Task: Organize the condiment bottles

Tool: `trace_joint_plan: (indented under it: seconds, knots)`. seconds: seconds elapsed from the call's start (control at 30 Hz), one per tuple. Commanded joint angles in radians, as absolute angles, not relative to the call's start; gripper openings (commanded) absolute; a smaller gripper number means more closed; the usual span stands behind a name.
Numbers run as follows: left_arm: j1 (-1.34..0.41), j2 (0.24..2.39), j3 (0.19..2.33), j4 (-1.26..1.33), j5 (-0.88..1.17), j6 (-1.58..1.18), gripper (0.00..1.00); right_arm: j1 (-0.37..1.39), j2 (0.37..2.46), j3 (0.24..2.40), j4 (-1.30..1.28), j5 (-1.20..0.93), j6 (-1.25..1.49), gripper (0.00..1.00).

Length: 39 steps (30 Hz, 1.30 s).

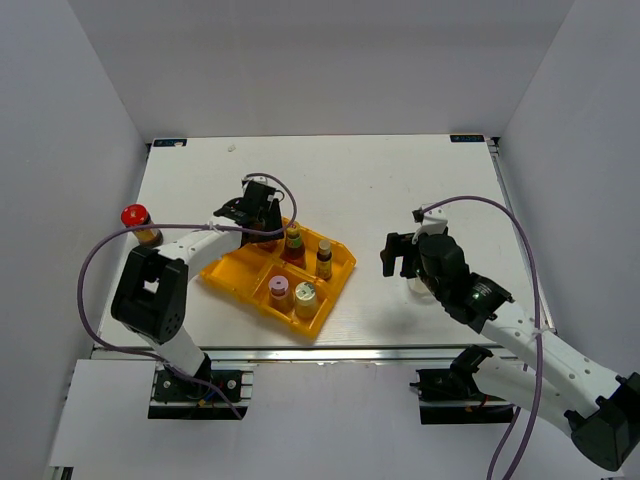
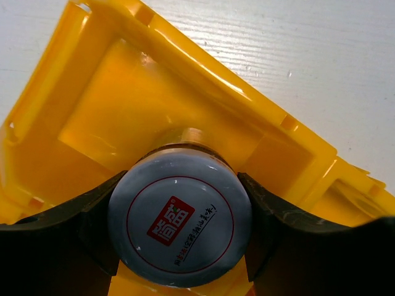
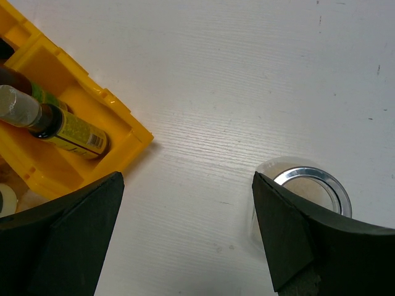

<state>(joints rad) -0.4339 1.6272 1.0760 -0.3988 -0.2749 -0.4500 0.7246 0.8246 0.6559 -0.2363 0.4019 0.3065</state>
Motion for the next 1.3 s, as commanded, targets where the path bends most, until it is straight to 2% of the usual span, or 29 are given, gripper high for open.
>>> trace_joint_plan:
  seconds: [0.0,0.03,0.23,0.27,0.5,0.73,0.97,1.0,1.03,1.27]
  knots:
    - [-0.434,1.618,1.135,-0.33,-0.247,-0.465,0.41,0.716,0.831,0.647,-0.198,0.41,0.298,0.89]
    - [-0.434,1.623,1.137,-0.331,-0.245,-0.466,0.45,0.715,0.831,0.647,-0.196,0.408,0.299,0.89]
    - [-0.434,1.641,1.154,-0.344,-0.229,-0.471,0.55,0.712,0.831,0.646,-0.196,0.405,0.298,0.89]
    - [-0.434,1.64,1.155,-0.344,-0.224,-0.471,0.61,0.71,0.831,0.646,-0.196,0.403,0.298,0.89]
    - [-0.433,1.608,1.167,-0.371,-0.244,-0.465,0.8,0.707,0.83,0.644,-0.201,0.4,0.298,0.89]
    - [-0.434,1.572,1.18,-0.388,-0.245,-0.457,0.87,0.704,0.822,0.646,-0.202,0.394,0.301,0.89]
    - [-0.426,1.551,1.251,-0.474,-0.354,-0.469,0.9,0.703,0.815,0.653,-0.209,0.4,0.298,0.89]
    - [-0.417,1.548,1.262,-0.5,-0.366,-0.482,0.97,0.703,0.813,0.655,-0.21,0.397,0.298,0.89]
    - [-0.411,1.542,1.275,-0.514,-0.382,-0.489,0.98,0.703,0.813,0.655,-0.212,0.394,0.298,0.89]
    - [-0.267,1.471,1.318,-0.64,-0.475,-0.594,0.98,0.699,0.807,0.649,-0.221,0.397,0.298,0.89]
